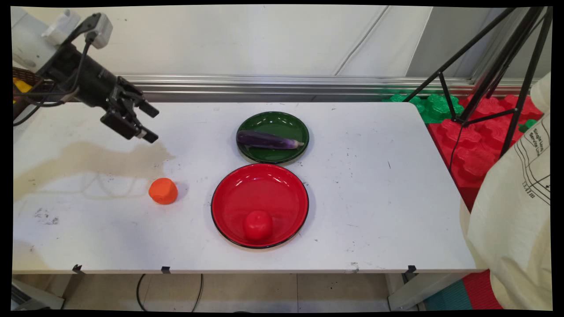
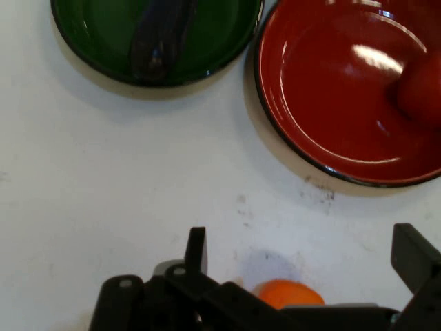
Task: Pick up the eggplant from the green plate
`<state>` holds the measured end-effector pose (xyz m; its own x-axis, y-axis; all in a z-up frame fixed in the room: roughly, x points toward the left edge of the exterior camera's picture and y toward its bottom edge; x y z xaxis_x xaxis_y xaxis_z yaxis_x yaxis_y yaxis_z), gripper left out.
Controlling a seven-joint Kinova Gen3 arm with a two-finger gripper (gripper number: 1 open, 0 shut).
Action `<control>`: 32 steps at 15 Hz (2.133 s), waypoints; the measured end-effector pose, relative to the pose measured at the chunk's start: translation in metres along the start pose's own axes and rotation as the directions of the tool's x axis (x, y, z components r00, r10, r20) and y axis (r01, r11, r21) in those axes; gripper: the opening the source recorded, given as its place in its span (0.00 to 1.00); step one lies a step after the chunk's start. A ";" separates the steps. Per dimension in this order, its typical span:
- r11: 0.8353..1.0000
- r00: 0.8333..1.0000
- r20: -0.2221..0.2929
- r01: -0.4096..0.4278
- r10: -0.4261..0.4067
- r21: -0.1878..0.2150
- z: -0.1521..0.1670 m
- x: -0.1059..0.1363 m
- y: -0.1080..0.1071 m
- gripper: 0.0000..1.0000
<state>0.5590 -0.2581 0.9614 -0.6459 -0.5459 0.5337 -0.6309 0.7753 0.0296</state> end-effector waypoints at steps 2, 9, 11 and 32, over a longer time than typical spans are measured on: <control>1.000 1.000 -0.022 -0.009 0.009 0.007 -0.001 0.007 -0.003 1.00; 0.993 0.992 -0.060 -0.113 0.114 0.020 0.030 0.051 -0.030 1.00; 0.990 0.988 -0.061 -0.142 0.143 0.016 0.045 0.063 -0.038 1.00; 0.980 0.979 0.060 -0.195 0.196 -0.027 0.224 0.124 -0.087 1.00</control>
<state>0.4378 -0.4646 0.8356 -0.7815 -0.4011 0.4778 -0.4811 0.8751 -0.0522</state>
